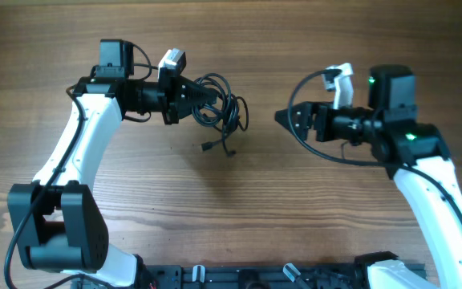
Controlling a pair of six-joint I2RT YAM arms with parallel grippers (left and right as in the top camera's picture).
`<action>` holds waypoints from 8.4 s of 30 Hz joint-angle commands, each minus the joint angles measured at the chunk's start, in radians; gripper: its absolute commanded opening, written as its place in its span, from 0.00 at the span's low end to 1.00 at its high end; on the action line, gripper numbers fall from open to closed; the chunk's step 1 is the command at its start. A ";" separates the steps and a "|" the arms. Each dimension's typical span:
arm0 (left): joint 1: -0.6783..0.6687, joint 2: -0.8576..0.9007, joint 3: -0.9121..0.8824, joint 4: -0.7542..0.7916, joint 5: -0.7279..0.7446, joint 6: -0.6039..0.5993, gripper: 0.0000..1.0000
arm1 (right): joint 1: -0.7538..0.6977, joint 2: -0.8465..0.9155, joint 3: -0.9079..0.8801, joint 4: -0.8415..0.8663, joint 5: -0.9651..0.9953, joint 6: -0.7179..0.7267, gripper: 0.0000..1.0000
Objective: Untangle cables
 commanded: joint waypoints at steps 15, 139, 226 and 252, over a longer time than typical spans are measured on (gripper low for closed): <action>-0.073 -0.020 0.016 0.103 -0.076 0.053 0.04 | 0.277 0.101 0.009 0.283 0.267 0.447 0.70; -0.130 -0.020 0.014 -0.351 -0.634 0.625 0.04 | 0.282 0.212 0.018 0.102 0.035 -0.183 0.39; -0.100 -0.020 0.014 -0.369 -0.654 0.307 0.04 | 0.503 0.357 0.107 0.124 0.246 -0.132 0.04; -0.100 -0.020 0.014 -0.381 -1.014 0.306 0.04 | 0.035 -0.024 0.107 0.432 -0.443 0.331 0.04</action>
